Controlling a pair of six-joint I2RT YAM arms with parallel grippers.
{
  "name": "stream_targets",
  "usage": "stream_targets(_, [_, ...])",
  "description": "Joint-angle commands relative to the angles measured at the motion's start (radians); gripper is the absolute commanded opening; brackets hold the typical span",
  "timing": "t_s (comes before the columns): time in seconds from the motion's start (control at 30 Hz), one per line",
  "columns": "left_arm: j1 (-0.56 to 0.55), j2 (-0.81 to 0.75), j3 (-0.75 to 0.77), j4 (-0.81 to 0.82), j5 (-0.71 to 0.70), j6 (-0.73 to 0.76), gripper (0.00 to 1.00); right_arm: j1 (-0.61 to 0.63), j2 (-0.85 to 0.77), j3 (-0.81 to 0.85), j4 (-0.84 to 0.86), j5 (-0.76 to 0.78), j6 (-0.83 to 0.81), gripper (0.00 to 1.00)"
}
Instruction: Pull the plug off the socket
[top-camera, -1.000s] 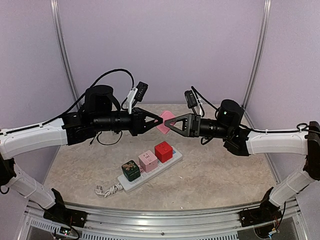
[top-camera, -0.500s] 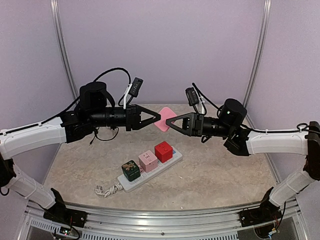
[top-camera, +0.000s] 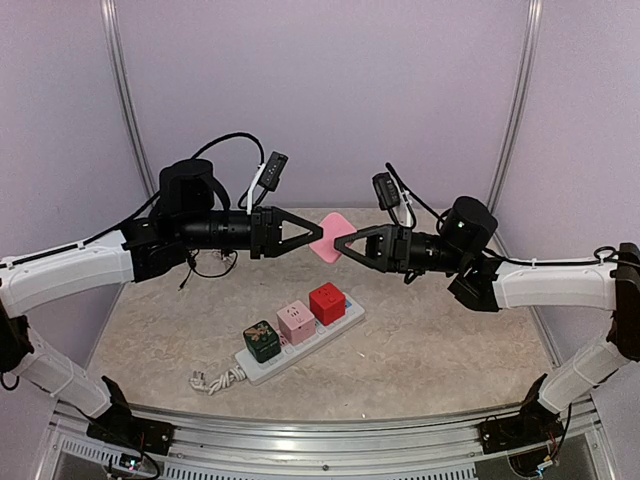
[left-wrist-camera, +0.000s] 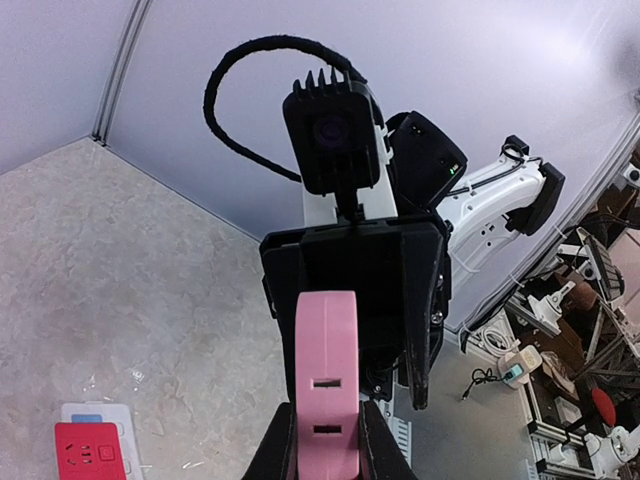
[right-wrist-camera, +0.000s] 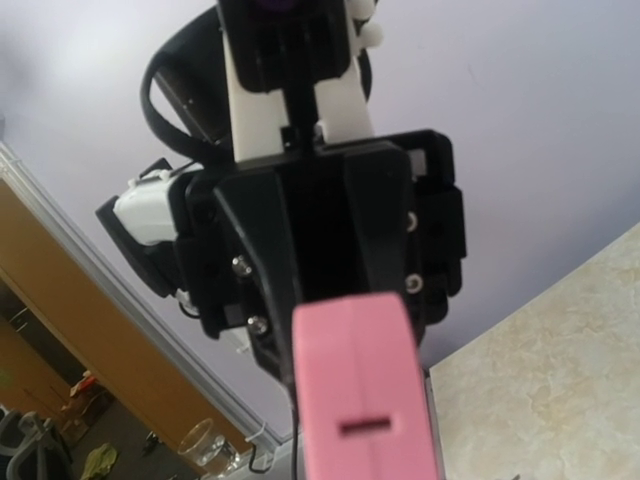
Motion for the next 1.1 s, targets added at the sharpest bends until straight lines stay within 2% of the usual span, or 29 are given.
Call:
stream_targets(0.0, [0.017,0.067,0.016,-0.142,-0.084,0.021,0.00,0.027,-0.032,0.032,0.151,-0.085,0.018,0.42])
stream_targets(0.47, [0.019,0.096,0.031,-0.186,-0.117,0.039,0.00,0.031,-0.030,0.047,0.178,-0.090,0.040,0.40])
stream_targets(0.73, [0.063,0.001,-0.036,-0.095,-0.139,0.006,0.00,0.031,-0.026,0.012,0.241,-0.082,0.080,0.40])
stream_targets(1.07, [0.043,0.027,-0.034,-0.056,-0.120,-0.025,0.00,0.030,0.036,0.018,0.346,-0.087,0.158,0.39])
